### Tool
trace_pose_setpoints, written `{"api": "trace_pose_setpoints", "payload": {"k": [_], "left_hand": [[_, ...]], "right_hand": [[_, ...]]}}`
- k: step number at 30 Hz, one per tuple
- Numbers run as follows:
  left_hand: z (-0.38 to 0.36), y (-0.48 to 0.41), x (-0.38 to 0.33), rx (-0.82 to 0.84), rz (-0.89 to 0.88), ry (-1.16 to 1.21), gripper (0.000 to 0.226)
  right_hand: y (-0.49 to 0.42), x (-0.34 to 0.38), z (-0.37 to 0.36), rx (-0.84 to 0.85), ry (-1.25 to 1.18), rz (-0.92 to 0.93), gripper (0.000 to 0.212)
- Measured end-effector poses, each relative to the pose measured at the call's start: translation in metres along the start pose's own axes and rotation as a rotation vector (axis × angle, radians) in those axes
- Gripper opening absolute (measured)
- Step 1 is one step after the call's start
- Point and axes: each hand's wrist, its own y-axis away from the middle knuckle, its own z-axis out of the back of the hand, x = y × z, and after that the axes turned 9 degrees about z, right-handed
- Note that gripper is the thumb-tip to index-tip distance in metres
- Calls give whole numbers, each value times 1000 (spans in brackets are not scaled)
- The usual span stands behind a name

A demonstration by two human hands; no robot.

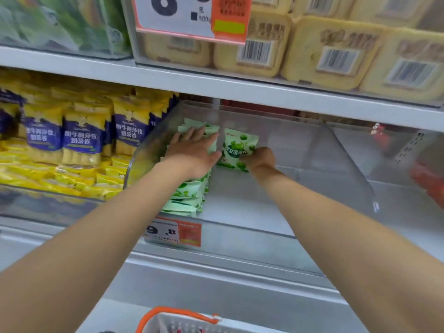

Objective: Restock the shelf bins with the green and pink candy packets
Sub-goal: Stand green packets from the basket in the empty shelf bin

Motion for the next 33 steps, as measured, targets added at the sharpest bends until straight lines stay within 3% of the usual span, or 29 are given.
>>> {"api": "trace_pose_setpoints", "payload": {"k": [2,9,13,16,18,22,27,33], "left_hand": [[1,1,-1,-6,4,5,58],[5,2,0,3,-6,48,58],[19,15,-1,-53,-20,224,52],[28,38,4,-111,6,435,42],[34,61,9,-146,9,514,35],[46,116,21,-249,-32,550,23],[43,161,47,-129,-12,461,22],[34,160,50,-102,-120,334,19]], "right_hand": [[-1,2,-5,-10,37,29,19],[-3,4,-4,-12,10,-5,24],[9,8,9,20,29,-9,25],[30,22,23,66,88,47,45],[54,35,30,91,81,79,42],[110,52,37,366,-22,271,10],[157,71,44,629,-57,404,4],[157,72,25,595,-9,363,10]]}}
